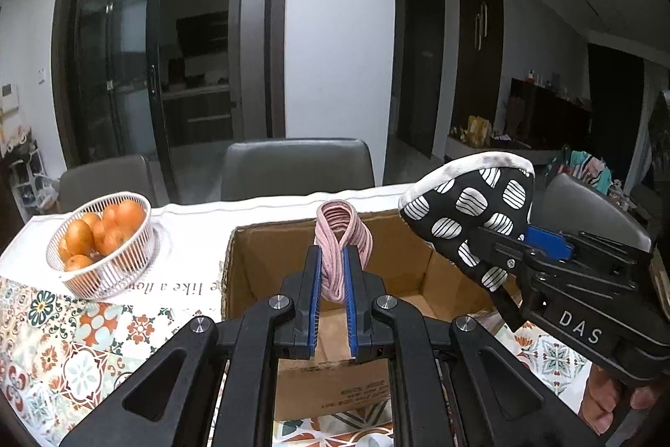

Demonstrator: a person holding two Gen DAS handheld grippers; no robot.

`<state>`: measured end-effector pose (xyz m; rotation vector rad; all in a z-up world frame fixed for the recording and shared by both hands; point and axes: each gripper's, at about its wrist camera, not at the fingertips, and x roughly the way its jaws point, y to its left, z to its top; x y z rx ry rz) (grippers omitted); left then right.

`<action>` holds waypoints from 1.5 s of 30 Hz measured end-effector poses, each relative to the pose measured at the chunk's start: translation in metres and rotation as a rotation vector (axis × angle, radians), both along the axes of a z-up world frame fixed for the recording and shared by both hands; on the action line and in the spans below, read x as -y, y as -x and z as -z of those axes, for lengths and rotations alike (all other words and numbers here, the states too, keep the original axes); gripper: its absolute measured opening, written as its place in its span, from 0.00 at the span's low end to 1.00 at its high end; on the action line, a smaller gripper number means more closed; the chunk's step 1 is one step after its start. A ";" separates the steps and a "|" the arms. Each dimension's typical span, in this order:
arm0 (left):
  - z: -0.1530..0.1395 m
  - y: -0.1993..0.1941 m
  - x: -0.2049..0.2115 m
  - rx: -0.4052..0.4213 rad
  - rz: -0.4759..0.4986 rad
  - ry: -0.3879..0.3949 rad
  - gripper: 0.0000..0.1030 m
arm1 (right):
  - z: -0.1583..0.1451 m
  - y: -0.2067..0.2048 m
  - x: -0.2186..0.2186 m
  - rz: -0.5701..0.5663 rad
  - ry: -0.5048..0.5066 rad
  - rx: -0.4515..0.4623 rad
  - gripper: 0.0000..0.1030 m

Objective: Organize soft objects
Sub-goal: 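Carry the pink hair tie and dotted pouch over the cardboard box, then open both tools to drop the hair tie and pouch into the box, then move both tools back to the remaining soft items on the table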

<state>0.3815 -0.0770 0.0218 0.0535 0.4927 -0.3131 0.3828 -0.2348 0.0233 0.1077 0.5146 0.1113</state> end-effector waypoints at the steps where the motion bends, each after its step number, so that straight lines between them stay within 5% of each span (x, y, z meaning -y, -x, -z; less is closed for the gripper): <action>1: 0.001 -0.002 0.000 -0.007 0.001 0.000 0.12 | 0.002 -0.004 0.000 -0.003 0.001 -0.011 0.32; 7: 0.012 -0.014 0.002 -0.048 0.001 -0.015 0.16 | 0.012 -0.022 0.000 -0.013 0.012 -0.061 0.35; 12: 0.017 -0.014 0.004 -0.060 -0.005 -0.031 0.38 | 0.018 -0.028 0.001 -0.003 0.021 -0.081 0.44; 14: 0.018 -0.012 0.003 -0.056 -0.018 -0.037 0.41 | 0.019 -0.027 0.001 0.003 0.023 -0.083 0.55; 23: 0.009 0.008 -0.004 -0.006 -0.047 -0.059 0.57 | 0.013 -0.009 0.003 0.051 0.042 -0.054 0.60; 45: -0.028 0.111 -0.023 0.094 -0.098 -0.078 0.64 | -0.024 0.101 -0.008 0.084 0.027 0.094 0.64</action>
